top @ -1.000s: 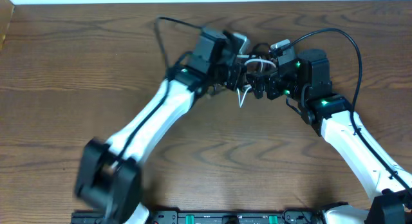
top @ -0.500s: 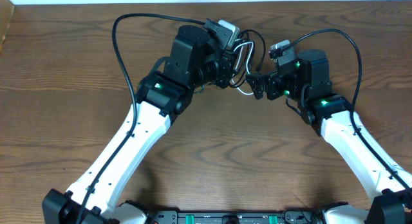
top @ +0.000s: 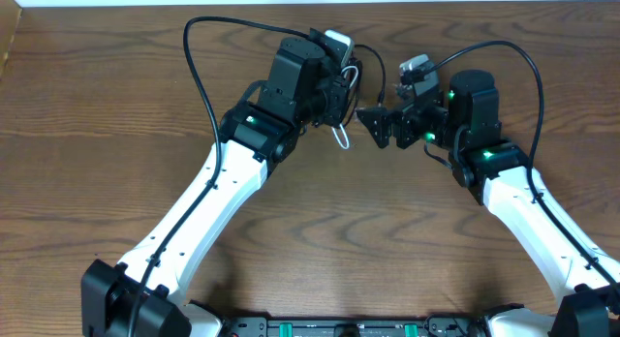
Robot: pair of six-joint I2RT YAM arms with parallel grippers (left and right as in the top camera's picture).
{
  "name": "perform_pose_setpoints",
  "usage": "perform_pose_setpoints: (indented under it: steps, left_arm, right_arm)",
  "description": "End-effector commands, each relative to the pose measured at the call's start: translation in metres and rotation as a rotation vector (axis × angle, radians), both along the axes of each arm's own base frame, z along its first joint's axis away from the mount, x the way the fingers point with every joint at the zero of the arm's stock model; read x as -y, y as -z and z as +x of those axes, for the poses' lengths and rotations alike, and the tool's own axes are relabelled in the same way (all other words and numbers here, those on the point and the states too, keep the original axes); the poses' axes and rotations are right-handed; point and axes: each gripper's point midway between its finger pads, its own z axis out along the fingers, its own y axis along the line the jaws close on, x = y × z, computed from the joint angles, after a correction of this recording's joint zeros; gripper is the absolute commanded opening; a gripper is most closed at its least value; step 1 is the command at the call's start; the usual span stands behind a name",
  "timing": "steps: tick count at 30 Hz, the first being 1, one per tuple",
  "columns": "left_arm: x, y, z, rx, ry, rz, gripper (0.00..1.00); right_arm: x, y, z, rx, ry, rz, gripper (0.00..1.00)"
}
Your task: Untangle cables
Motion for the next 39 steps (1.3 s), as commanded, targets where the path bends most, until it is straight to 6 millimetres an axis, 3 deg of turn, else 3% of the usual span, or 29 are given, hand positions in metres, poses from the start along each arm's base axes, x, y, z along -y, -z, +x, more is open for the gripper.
perform_pose_setpoints:
  steps: [1,4,9,17,23,39]
  left_arm:
    - [-0.003,-0.012,0.008,0.043,-0.021,0.008,0.07]
    - [-0.003,-0.012,0.008,0.044,-0.021,0.008,0.07]
    - [-0.003,-0.012,0.008,0.038,-0.028,0.0,0.08]
    - [-0.003,-0.011,0.008,0.029,-0.032,-0.013,0.07]
    - [0.006,-0.017,0.006,0.028,-0.001,-0.057,0.07]
    - [0.017,-0.029,0.006,0.043,0.026,-0.135,0.07]
  right_arm:
    - [-0.011,-0.009,-0.006,-0.007,-0.049,0.038,0.66]
    - [-0.023,-0.009,-0.013,-0.023,-0.074,0.049,0.47]
    - [-0.044,-0.008,-0.025,-0.021,-0.119,0.044,0.62]
    - [-0.046,-0.003,-0.024,-0.02,-0.083,0.004,0.62]
    - [-0.059,-0.001,-0.031,-0.014,-0.117,-0.002,0.71]
    - [-0.061,-0.007,-0.028,0.017,-0.112,0.006,0.71]
